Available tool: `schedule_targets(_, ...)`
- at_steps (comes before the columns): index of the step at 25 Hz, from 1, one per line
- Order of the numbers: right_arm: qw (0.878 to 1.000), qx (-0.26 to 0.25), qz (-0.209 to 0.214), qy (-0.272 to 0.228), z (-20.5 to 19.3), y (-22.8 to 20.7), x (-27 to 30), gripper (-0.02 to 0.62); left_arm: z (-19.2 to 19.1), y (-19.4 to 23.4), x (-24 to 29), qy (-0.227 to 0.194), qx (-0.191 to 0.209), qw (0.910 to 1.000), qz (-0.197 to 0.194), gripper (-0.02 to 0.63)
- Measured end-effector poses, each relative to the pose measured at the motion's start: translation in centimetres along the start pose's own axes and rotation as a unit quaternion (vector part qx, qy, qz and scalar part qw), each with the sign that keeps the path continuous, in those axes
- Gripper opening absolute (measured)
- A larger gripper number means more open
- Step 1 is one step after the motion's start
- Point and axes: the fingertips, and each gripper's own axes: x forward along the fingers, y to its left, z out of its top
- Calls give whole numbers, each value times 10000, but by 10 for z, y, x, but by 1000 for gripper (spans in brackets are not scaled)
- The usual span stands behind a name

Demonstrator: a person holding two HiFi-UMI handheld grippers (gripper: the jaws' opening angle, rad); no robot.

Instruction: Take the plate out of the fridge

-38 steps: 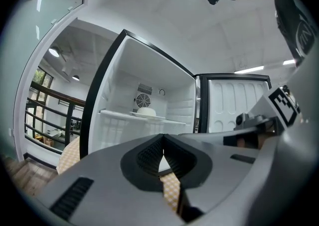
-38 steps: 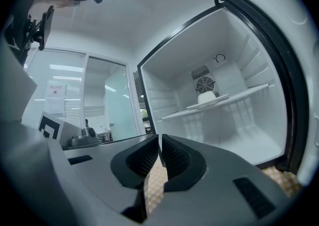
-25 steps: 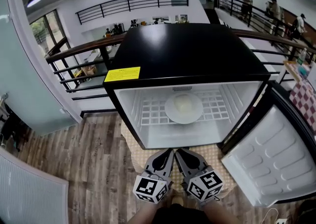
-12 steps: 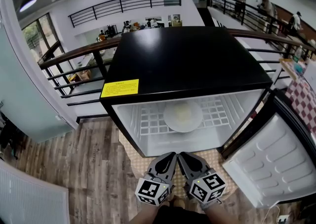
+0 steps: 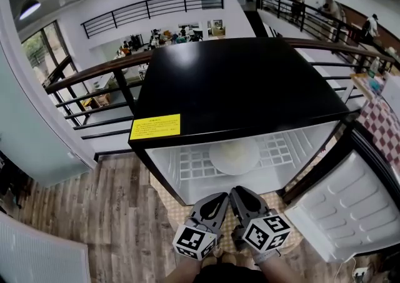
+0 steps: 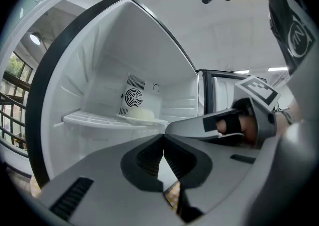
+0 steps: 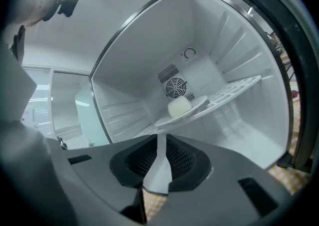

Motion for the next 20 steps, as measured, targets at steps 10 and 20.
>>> schedule_targets(10,9898,1353,-121,-429,26,-19,9,65,-4,6,6,-8,-140,9999,-28,9)
schedule_targets(20,9482,3052,-441,-763,41,-38,17,98,-4,8,7,-36,-193,9998,-83,8)
